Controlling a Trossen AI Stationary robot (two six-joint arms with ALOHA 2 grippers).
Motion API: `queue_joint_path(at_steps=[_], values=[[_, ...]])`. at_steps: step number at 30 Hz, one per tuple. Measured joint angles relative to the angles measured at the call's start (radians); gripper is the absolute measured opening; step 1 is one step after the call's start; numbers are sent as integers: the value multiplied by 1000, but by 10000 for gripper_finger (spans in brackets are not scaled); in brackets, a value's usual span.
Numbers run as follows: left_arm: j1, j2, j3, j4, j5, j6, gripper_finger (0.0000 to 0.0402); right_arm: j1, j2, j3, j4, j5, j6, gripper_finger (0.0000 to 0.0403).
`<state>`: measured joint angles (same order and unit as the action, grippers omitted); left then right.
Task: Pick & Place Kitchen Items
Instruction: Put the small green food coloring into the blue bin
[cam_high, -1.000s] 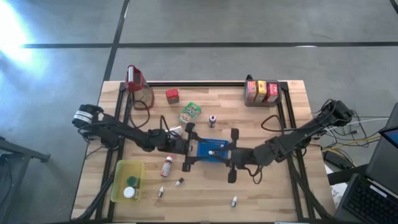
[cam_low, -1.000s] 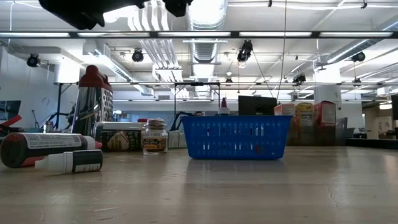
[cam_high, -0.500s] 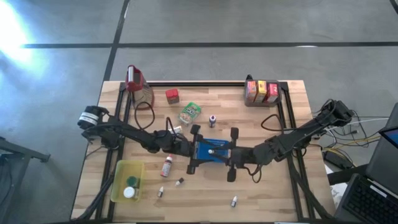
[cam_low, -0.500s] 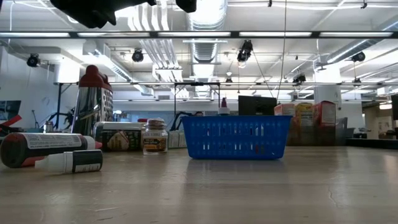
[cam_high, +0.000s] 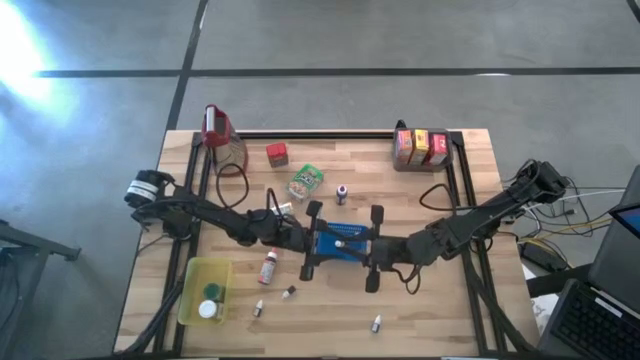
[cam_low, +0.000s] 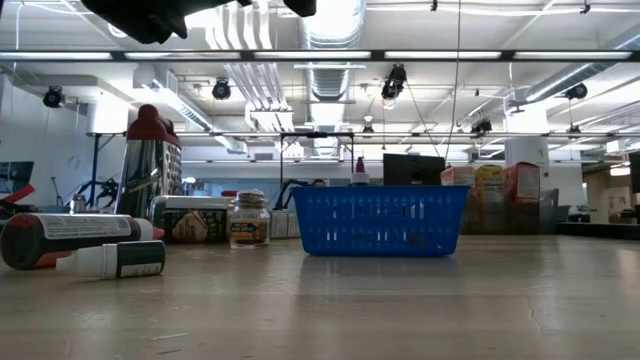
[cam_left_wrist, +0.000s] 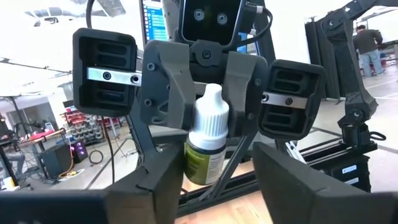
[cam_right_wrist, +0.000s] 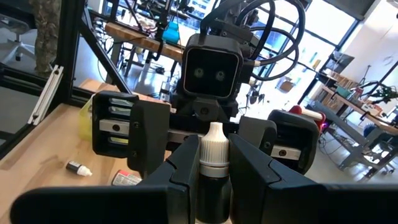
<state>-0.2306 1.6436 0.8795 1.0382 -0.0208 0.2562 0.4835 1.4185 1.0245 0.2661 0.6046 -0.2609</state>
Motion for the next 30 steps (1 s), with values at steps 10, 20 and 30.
queue_joint_path(at_steps=[10, 20, 30], values=[[0, 0, 0, 0, -4, 0, 132, 1, 0, 0, 0, -4, 6, 63], [0, 0, 0, -1, -5, 0, 103, 1, 0, 0, 0, -9, 7, 63], [0, 0, 0, -2, -4, -2, 99, 0, 0, 0, 0, -10, 24, 64]])
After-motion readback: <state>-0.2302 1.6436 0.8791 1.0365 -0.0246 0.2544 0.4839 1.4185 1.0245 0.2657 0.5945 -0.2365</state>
